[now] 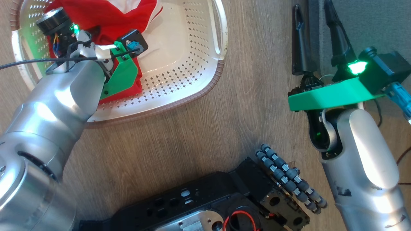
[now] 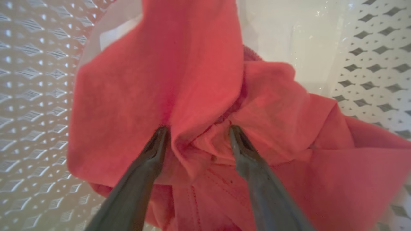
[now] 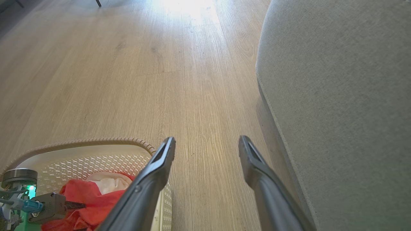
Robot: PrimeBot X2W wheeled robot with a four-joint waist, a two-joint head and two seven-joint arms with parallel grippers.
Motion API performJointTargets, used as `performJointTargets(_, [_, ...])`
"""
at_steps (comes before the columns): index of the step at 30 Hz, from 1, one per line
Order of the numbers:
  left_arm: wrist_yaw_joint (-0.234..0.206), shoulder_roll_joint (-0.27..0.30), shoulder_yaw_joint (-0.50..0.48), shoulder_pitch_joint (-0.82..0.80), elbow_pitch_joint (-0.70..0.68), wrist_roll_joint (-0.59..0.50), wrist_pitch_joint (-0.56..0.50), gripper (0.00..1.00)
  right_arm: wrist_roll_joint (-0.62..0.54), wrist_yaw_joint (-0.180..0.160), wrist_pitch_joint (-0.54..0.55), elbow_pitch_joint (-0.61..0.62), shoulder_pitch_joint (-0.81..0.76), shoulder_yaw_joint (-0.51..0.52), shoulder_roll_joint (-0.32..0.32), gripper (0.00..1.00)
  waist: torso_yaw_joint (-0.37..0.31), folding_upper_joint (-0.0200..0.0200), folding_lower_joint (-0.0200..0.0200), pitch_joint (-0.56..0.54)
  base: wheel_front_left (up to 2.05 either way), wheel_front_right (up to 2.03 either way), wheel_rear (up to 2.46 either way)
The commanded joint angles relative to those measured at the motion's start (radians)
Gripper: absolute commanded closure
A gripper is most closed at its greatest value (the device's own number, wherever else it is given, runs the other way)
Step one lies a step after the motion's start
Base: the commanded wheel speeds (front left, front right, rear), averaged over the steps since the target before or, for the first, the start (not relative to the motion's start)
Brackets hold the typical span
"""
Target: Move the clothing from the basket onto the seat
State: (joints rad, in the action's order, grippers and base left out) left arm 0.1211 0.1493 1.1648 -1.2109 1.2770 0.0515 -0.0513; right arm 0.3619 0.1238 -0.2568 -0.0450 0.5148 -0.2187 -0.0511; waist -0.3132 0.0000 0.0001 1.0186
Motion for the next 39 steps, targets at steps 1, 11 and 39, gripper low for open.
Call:
performJointTargets(1, [-0.01, 0.011, -0.001, -0.008, -0.004, -0.003, -0.007, 0.0, 0.007, 0.007, -0.005, 0.033, -0.06, -0.008, 0.001, 0.0, 0.001, 0.0, -0.0001, 0.001, 0.0, 0.0, 0.0])
performJointTargets(11, [-0.012, 0.018, -0.012, -0.005, 0.001, 0.033, 0.021, 1.0, 0.008, 0.007, -0.005, 0.029, -0.046, -0.008, 0.001, 0.0, 0.005, 0.0, -0.0001, 0.003, 0.0, 0.0, 0.0])
performJointTargets(39, [-0.04, -0.097, -0.128, 0.135, -0.118, 0.255, 0.302, 1.0, -0.129, 0.007, -0.005, -0.077, -0.01, 0.056, 0.001, 0.0, 0.169, 0.0, -0.0001, -0.326, 0.0, 0.0, 0.0])
